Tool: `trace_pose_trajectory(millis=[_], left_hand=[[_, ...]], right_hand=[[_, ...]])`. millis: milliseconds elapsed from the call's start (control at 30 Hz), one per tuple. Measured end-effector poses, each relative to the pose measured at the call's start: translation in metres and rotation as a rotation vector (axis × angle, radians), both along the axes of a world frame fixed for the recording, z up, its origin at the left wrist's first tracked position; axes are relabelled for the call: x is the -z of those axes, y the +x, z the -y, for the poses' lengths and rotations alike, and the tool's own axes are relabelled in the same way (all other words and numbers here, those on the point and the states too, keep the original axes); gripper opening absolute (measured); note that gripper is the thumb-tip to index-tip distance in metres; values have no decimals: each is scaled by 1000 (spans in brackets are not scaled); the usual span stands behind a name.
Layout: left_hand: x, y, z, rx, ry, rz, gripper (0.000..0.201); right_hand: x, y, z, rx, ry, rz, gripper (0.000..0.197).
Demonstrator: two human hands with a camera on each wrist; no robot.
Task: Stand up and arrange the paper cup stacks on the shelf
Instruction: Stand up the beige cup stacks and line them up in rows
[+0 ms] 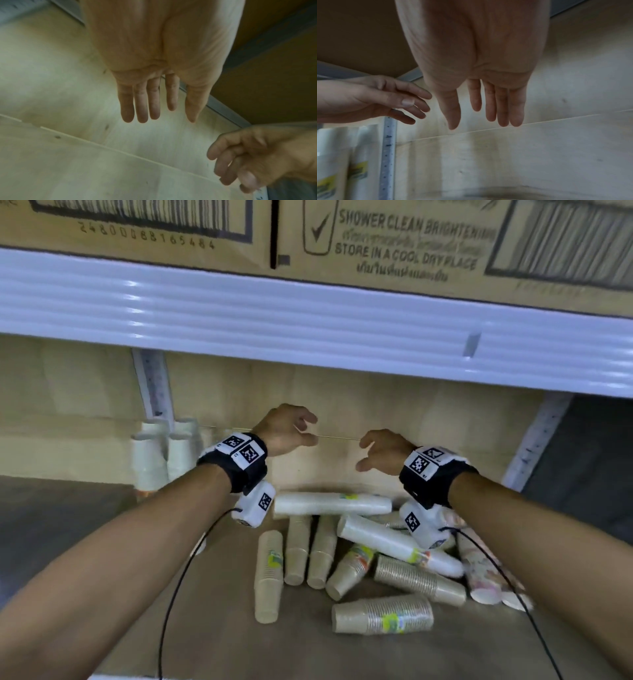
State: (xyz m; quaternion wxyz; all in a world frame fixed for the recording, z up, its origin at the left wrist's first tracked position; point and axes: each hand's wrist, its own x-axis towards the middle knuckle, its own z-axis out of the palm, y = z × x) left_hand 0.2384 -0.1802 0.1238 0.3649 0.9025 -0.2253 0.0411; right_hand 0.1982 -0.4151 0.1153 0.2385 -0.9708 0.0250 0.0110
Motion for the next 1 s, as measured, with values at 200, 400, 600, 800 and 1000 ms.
trace_pose_trajectory(millis=[200, 400, 600, 800, 1000], left_hand=[[44, 21, 57, 101, 119, -104, 46], [87, 42, 86, 143, 243, -195, 54], [118, 52, 98, 166, 379, -238, 58], [135, 57, 97, 208, 436, -249, 59], [147, 58, 95, 236, 495, -187, 51]], right_hand=[[38, -29, 67, 85, -100, -126, 51], [86, -51, 112, 98, -167, -214, 53], [124, -61, 130, 67, -161, -305, 74], [137, -64, 129, 16, -232, -297, 62], [143, -59, 134, -19, -214, -297, 58]])
